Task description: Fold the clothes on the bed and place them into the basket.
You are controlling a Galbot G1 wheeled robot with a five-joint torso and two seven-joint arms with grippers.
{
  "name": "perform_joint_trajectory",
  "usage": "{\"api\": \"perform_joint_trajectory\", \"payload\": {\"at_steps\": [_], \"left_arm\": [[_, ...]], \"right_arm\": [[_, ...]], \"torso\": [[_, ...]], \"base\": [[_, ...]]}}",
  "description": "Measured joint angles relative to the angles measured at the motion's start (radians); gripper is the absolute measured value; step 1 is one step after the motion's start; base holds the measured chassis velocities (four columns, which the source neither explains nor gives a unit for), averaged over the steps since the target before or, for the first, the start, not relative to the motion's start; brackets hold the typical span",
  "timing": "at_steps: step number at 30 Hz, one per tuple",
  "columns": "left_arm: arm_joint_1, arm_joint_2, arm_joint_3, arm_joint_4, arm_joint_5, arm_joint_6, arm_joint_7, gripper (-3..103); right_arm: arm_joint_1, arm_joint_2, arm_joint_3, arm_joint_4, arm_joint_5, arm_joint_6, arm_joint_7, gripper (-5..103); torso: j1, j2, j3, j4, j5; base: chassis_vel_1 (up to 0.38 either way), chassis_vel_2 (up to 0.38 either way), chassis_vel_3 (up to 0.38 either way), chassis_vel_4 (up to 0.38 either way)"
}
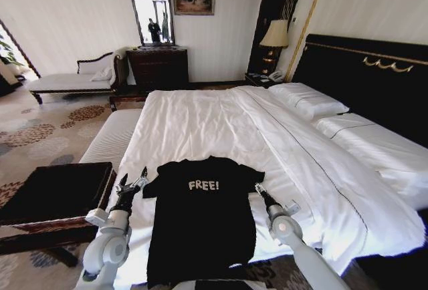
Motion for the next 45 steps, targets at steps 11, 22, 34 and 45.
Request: {"api": "perform_joint_trajectory", "payload": {"at_steps": [11, 22, 34, 45], "left_arm": [[-0.018, 0.000, 0.005, 0.023, -0.007, 0.003, -0.003, 100], [-0.024, 0.007, 0.007, 0.036, -0.007, 0.004, -0.004, 100], [-0.024, 0.005, 0.008, 0.040, -0.007, 0.004, -0.004, 100], [-0.017, 0.005, 0.010, 0.043, -0.007, 0.004, -0.007, 100]], "right_arm": [[0.009, 0.019, -0.004, -0.001, 0.001, 0.002, 0.003, 46], [0.012, 0.031, -0.006, 0.015, -0.010, 0.003, 0.012, 3], [-0.071, -0.013, 0.037, 0.116, -0.030, -0.012, 0.080, 0], [-0.111, 0.014, 0.047, 0.145, -0.061, -0.025, 0.099, 0]], "torso": [[0.000, 0.000, 0.000, 0.0001, 0.0002], [0.000, 0.000, 0.000, 0.0001, 0.0002], [0.000, 0.000, 0.000, 0.0001, 0.0002], [0.000, 0.000, 0.000, 0.0000, 0.0002]], "base": [[0.000, 0.000, 0.000, 0.000], [0.000, 0.000, 0.000, 0.000], [0.000, 0.000, 0.000, 0.000], [0.000, 0.000, 0.000, 0.000]]}}
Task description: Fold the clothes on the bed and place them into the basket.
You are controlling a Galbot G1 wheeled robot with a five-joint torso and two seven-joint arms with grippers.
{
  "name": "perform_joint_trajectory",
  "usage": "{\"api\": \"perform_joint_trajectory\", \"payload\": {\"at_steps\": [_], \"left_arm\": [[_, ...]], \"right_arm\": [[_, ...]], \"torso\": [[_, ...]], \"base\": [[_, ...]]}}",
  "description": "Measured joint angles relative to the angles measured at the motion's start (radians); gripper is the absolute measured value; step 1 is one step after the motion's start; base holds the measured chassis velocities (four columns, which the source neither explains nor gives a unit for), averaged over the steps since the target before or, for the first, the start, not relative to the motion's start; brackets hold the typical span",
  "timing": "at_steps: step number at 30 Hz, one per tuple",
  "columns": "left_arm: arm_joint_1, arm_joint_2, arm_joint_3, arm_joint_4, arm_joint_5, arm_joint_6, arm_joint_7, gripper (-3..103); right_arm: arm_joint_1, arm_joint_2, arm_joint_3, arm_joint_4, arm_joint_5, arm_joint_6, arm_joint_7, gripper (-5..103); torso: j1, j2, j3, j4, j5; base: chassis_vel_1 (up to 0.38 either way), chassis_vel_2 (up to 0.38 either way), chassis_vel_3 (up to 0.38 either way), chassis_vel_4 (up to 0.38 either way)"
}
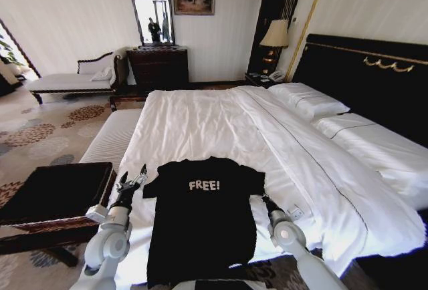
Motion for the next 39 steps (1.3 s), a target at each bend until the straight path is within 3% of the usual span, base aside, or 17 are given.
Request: {"api": "perform_joint_trajectory", "payload": {"at_steps": [5, 8, 11, 13, 14, 16, 17, 19, 21, 22, 24, 26, 31, 39], "left_arm": [[0.012, -0.005, -0.005, 0.001, -0.036, 0.016, -0.026, 100], [0.030, -0.004, -0.024, -0.002, -0.063, 0.042, -0.066, 100], [0.041, -0.005, -0.042, 0.001, -0.078, 0.062, -0.103, 100], [0.059, -0.012, -0.067, 0.009, -0.118, 0.092, -0.159, 100], [0.059, -0.012, -0.067, 0.009, -0.118, 0.092, -0.159, 100], [0.076, -0.025, -0.080, 0.030, -0.126, 0.112, -0.195, 100], [0.086, -0.029, -0.080, 0.039, -0.134, 0.119, -0.199, 100], [0.093, -0.031, -0.080, 0.044, -0.149, 0.123, -0.199, 100], [0.109, -0.042, -0.071, 0.053, -0.220, 0.134, -0.186, 100], [0.110, -0.045, -0.069, 0.054, -0.230, 0.135, -0.184, 100], [0.103, -0.087, -0.057, 0.068, -0.346, 0.139, -0.151, 100], [0.094, -0.101, -0.052, 0.077, -0.384, 0.139, -0.140, 100], [0.036, -0.139, -0.033, 0.125, -0.467, 0.137, -0.124, 100], [-0.024, -0.140, -0.039, 0.153, -0.495, 0.146, -0.152, 100]], "right_arm": [[0.001, 0.015, 0.010, 0.000, -0.029, 0.000, -0.003, 4], [-0.001, 0.030, 0.028, 0.000, -0.067, 0.005, -0.005, 20], [-0.002, 0.041, 0.048, -0.003, -0.116, 0.018, -0.006, 25], [0.003, 0.064, 0.106, -0.012, -0.215, 0.029, -0.022, 37], [0.003, 0.064, 0.106, -0.012, -0.215, 0.029, -0.022, 37], [0.024, 0.101, 0.179, 0.003, -0.245, 0.030, -0.035, 47], [0.036, 0.114, 0.208, 0.022, -0.231, 0.026, -0.034, 53], [0.044, 0.121, 0.223, 0.034, -0.224, 0.023, -0.034, 53], [0.059, 0.142, 0.253, 0.058, -0.227, 0.023, -0.038, 63], [0.060, 0.144, 0.257, 0.060, -0.229, 0.023, -0.039, 63], [0.054, 0.181, 0.291, 0.092, -0.241, 0.033, -0.061, 80], [0.043, 0.194, 0.297, 0.104, -0.234, 0.035, -0.064, 80], [0.002, 0.220, 0.306, 0.117, -0.205, 0.036, -0.065, 99], [0.003, 0.218, 0.312, 0.107, -0.171, 0.036, -0.064, 100]], "torso": [[0.000, 0.000, 0.000, 0.0000, -0.0002], [0.000, 0.000, 0.000, 0.0000, 0.0000], [0.000, 0.000, 0.000, 0.0001, 0.0001], [0.000, 0.000, 0.000, 0.0000, -0.0002], [0.000, 0.000, 0.000, 0.0000, -0.0002], [0.000, 0.000, 0.000, -0.0002, 0.0001], [0.000, 0.000, 0.000, 0.0000, 0.0001], [0.000, 0.000, 0.000, 0.0002, -0.0004], [0.000, 0.000, 0.000, 0.0004, -0.0001], [0.000, 0.000, 0.000, 0.0004, 0.0000], [0.000, 0.000, 0.000, 0.0002, -0.0002], [0.000, 0.000, 0.000, 0.0001, -0.0001], [0.000, 0.000, 0.000, -0.0002, 0.0001], [0.000, 0.000, 0.000, 0.0001, -0.0002]], "base": [[0.000, 0.000, 0.000, 0.000], [0.000, 0.000, 0.000, 0.000], [0.000, 0.000, 0.000, 0.000], [0.000, 0.000, 0.000, 0.000], [0.000, 0.000, 0.000, 0.000], [0.000, 0.000, 0.000, 0.000], [0.000, 0.000, 0.000, 0.000], [0.000, 0.000, 0.000, 0.000], [0.000, 0.000, 0.000, 0.000], [0.000, 0.000, 0.000, 0.000], [0.000, 0.000, 0.000, 0.000], [0.000, 0.000, 0.000, 0.000], [0.000, 0.000, 0.000, 0.000], [0.000, 0.000, 0.000, 0.000]]}}
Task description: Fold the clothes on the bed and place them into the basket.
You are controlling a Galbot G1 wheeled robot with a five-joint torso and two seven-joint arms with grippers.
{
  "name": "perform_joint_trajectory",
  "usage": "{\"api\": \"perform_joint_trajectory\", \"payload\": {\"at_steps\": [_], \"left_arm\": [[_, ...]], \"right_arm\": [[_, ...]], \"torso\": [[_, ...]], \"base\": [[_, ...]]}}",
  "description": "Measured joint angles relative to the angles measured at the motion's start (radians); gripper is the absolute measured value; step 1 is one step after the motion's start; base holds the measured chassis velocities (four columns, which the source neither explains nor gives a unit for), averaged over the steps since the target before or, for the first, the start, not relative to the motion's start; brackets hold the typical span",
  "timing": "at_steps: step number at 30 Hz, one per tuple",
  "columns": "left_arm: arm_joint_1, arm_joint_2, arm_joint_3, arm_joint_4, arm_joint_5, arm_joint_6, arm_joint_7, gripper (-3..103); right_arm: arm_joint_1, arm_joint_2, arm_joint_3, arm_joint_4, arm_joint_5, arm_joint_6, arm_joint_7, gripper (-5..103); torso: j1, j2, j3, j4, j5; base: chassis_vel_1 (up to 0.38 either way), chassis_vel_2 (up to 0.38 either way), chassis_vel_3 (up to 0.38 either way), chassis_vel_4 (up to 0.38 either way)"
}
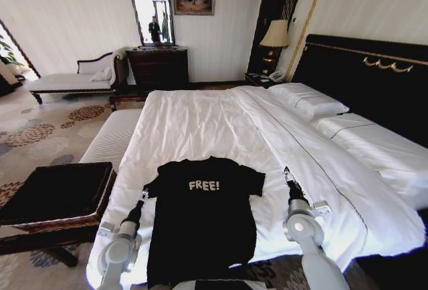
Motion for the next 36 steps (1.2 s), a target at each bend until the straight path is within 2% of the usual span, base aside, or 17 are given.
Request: {"api": "perform_joint_trajectory", "payload": {"at_steps": [2, 6, 8, 15, 20, 25, 28, 29, 32, 34, 36], "left_arm": [[-0.005, 0.018, -0.005, -0.020, -0.005, 0.011, -0.006, 100], [-0.032, 0.087, 0.006, -0.015, 0.060, 0.037, -0.016, 100], [-0.040, 0.094, 0.008, -0.009, 0.062, 0.038, -0.017, 100], [-0.153, 0.141, 0.036, 0.131, 0.036, 0.051, -0.032, 100], [-0.154, 0.138, 0.039, 0.171, 0.076, 0.059, -0.040, 100], [-0.154, 0.122, 0.043, 0.170, 0.087, 0.058, -0.040, 102], [-0.144, 0.115, 0.047, 0.149, 0.076, 0.057, -0.035, 89], [-0.144, 0.115, 0.047, 0.149, 0.076, 0.057, -0.035, 89], [-0.138, 0.105, 0.050, 0.142, 0.070, 0.053, -0.021, 72], [-0.138, 0.100, 0.051, 0.142, 0.068, 0.050, -0.017, 72], [-0.137, 0.092, 0.051, 0.142, 0.067, 0.046, -0.014, 61]], "right_arm": [[0.007, 0.000, -0.003, -0.009, 0.001, -0.001, 0.001, 100], [0.025, 0.007, -0.012, -0.028, 0.000, -0.007, 0.008, 100], [0.027, 0.008, -0.014, -0.030, 0.000, -0.008, 0.010, 100], [0.045, 0.011, -0.048, -0.051, -0.012, -0.022, 0.028, 100], [0.076, 0.011, -0.085, -0.065, -0.017, -0.032, 0.039, 100], [0.088, 0.014, -0.093, -0.070, -0.021, -0.036, 0.049, 100], [0.089, 0.018, -0.096, -0.070, -0.022, -0.038, 0.053, 100], [0.089, 0.018, -0.096, -0.070, -0.022, -0.038, 0.053, 100], [0.084, 0.023, -0.097, -0.070, -0.022, -0.041, 0.061, 100], [0.081, 0.023, -0.097, -0.069, -0.022, -0.042, 0.064, 100], [0.075, 0.023, -0.097, -0.066, -0.021, -0.044, 0.069, 100]], "torso": [[0.000, 0.000, 0.000, 0.0001, 0.0003], [0.000, 0.000, 0.000, 0.0002, 0.0004], [0.000, 0.000, 0.000, 0.0002, 0.0003], [0.000, 0.000, 0.000, -0.0005, 0.0001], [0.000, 0.000, 0.000, 0.0007, 0.0002], [0.000, 0.000, 0.000, -0.0003, 0.0001], [0.000, 0.000, 0.000, 0.0000, 0.0002], [0.000, 0.000, 0.000, 0.0000, 0.0002], [0.000, 0.000, 0.000, 0.0000, 0.0002], [0.000, 0.000, 0.000, 0.0000, 0.0002], [0.000, 0.000, 0.000, 0.0000, 0.0003]], "base": [[0.000, 0.000, 0.000, 0.000], [0.000, 0.000, 0.000, 0.000], [0.000, 0.000, 0.000, 0.000], [0.000, 0.000, 0.000, 0.000], [0.000, 0.000, 0.000, 0.000], [0.000, 0.000, 0.000, 0.000], [0.000, 0.000, 0.000, 0.000], [0.000, 0.000, 0.000, 0.000], [0.000, 0.000, 0.000, 0.000], [0.000, 0.000, 0.000, 0.000], [0.000, 0.000, 0.000, 0.000]]}}
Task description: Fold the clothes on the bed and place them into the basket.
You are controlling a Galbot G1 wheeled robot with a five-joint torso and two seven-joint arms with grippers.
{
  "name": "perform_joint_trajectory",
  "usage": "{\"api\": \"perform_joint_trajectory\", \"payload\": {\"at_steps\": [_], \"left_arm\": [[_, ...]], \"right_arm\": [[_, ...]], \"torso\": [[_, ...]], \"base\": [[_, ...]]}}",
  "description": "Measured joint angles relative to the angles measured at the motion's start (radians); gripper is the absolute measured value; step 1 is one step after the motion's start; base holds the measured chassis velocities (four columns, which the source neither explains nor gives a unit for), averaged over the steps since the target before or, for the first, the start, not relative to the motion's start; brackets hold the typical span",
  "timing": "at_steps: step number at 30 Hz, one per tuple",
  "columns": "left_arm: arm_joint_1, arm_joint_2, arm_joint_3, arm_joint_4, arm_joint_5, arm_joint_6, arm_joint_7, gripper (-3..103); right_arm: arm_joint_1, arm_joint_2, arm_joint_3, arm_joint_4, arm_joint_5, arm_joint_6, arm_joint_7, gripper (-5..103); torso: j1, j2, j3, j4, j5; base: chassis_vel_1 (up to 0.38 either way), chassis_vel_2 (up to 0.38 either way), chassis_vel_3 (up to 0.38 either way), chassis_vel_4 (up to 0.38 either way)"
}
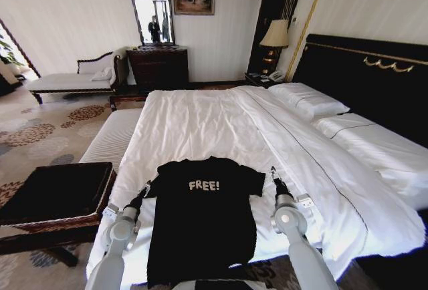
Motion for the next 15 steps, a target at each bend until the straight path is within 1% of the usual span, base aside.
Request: {"api": "perform_joint_trajectory", "payload": {"at_steps": [2, 4, 6, 7, 9, 10, 12, 13, 15], "left_arm": [[0.000, -0.012, 0.000, 0.002, 0.000, -0.004, -0.003, 51], [0.000, -0.018, 0.000, 0.003, 0.001, -0.004, -0.004, 51], [0.005, -0.029, -0.001, -0.002, 0.002, -0.005, -0.005, 40], [0.005, -0.029, -0.001, -0.002, 0.002, -0.005, -0.005, 40], [0.012, -0.042, -0.003, -0.013, 0.003, -0.006, -0.005, 29], [0.016, -0.047, -0.004, -0.018, 0.004, -0.007, -0.005, 29], [0.029, -0.063, -0.005, -0.031, 0.009, -0.008, -0.005, 18], [0.029, -0.063, -0.005, -0.031, 0.009, -0.008, -0.005, 18], [0.039, -0.073, -0.005, -0.042, 0.015, -0.008, -0.005, 7]], "right_arm": [[-0.007, -0.003, 0.004, 0.003, 0.005, -0.002, 0.005, 100], [-0.010, -0.005, 0.007, 0.004, 0.007, -0.003, 0.007, 100], [-0.015, -0.009, 0.010, 0.007, 0.009, -0.003, 0.010, 100], [-0.015, -0.009, 0.010, 0.007, 0.009, -0.003, 0.010, 100], [-0.018, -0.011, 0.010, 0.009, 0.010, -0.003, 0.015, 100], [-0.018, -0.011, 0.010, 0.011, 0.011, -0.005, 0.019, 100], [-0.019, -0.014, 0.010, 0.017, 0.017, -0.009, 0.030, 100], [-0.019, -0.014, 0.010, 0.017, 0.017, -0.009, 0.030, 100], [-0.019, -0.017, 0.010, 0.020, 0.021, -0.011, 0.034, 100]], "torso": [[0.000, 0.000, 0.000, 0.0001, 0.0000], [0.000, 0.000, 0.000, 0.0000, -0.0001], [0.000, 0.000, 0.000, -0.0001, -0.0001], [0.000, 0.000, 0.000, -0.0001, -0.0001], [0.000, 0.000, 0.000, 0.0000, 0.0000], [0.000, 0.000, 0.000, -0.0001, 0.0000], [0.000, 0.000, 0.000, 0.0000, 0.0001], [0.000, 0.000, 0.000, 0.0000, 0.0001], [0.000, 0.000, 0.000, 0.0000, 0.0000]], "base": [[0.000, 0.000, 0.000, 0.000], [0.000, 0.000, 0.000, 0.000], [0.000, 0.000, 0.000, 0.000], [0.000, 0.000, 0.000, 0.000], [0.000, 0.000, 0.000, 0.000], [0.000, 0.000, 0.000, 0.000], [0.000, 0.000, 0.000, 0.000], [0.000, 0.000, 0.000, 0.000], [0.000, 0.000, 0.000, 0.000]]}}
